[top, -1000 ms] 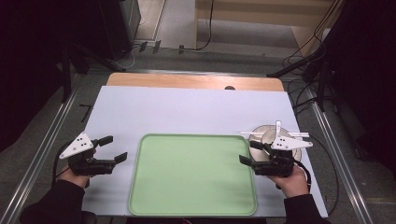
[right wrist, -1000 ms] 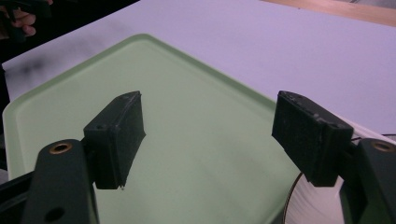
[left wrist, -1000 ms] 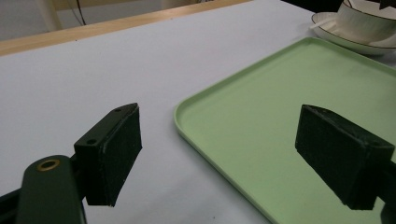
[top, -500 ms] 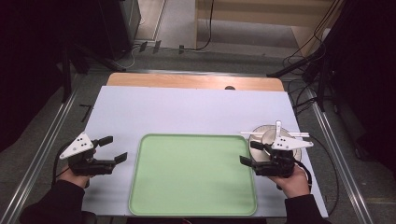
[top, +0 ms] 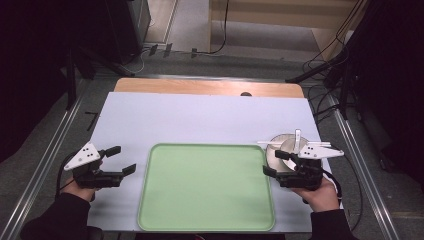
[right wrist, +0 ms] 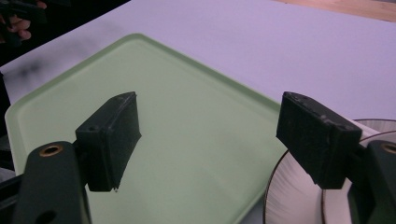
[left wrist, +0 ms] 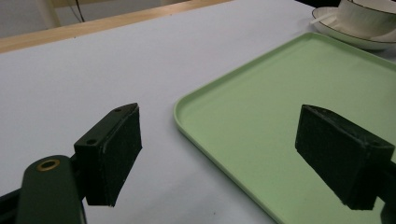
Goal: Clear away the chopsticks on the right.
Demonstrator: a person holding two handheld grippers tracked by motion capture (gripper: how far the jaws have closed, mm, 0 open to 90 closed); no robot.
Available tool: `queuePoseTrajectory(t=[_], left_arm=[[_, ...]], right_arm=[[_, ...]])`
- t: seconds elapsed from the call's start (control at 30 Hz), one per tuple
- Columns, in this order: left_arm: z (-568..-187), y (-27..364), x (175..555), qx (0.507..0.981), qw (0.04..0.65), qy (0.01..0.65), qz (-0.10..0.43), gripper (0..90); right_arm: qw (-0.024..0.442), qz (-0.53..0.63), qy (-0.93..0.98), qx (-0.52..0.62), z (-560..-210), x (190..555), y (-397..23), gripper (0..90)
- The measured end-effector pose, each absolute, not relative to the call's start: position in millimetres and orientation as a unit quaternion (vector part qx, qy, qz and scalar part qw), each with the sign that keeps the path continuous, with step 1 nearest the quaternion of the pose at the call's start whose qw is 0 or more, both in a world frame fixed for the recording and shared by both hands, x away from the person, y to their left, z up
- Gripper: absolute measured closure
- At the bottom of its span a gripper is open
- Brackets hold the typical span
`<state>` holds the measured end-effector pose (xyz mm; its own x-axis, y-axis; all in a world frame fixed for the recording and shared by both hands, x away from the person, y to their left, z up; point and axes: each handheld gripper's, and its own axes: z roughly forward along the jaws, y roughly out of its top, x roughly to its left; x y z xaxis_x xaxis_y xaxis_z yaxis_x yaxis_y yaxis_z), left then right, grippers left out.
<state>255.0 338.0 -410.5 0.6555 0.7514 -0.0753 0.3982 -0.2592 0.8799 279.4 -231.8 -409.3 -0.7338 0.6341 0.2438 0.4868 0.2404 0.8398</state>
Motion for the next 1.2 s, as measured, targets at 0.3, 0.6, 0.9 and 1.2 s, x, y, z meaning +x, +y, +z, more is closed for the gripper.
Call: queuePoseTrajectory(t=[0.3,0.6,0.9,1.2], left_arm=[[-410.6,337.9,255.2,0.773,0.48,0.371,0.183,14.7],[-410.9,337.7,255.3,0.775,0.478,0.371,0.182,14.7],[-411.0,337.7,255.5,0.776,0.476,0.372,0.183,14.7],[-411.3,337.4,255.6,0.776,0.475,0.372,0.183,14.7]], right_arm=[[0.075,0.491,0.783,0.374,-404.1,280.6,-245.7,22.5],[0.091,0.488,0.774,0.393,-395.2,281.9,-261.0,23.3],[0.1,0.474,0.768,0.419,-392.2,284.2,-280.6,25.0],[0.121,0.464,0.75,0.455,-388.3,292.4,-300.4,27.6]])
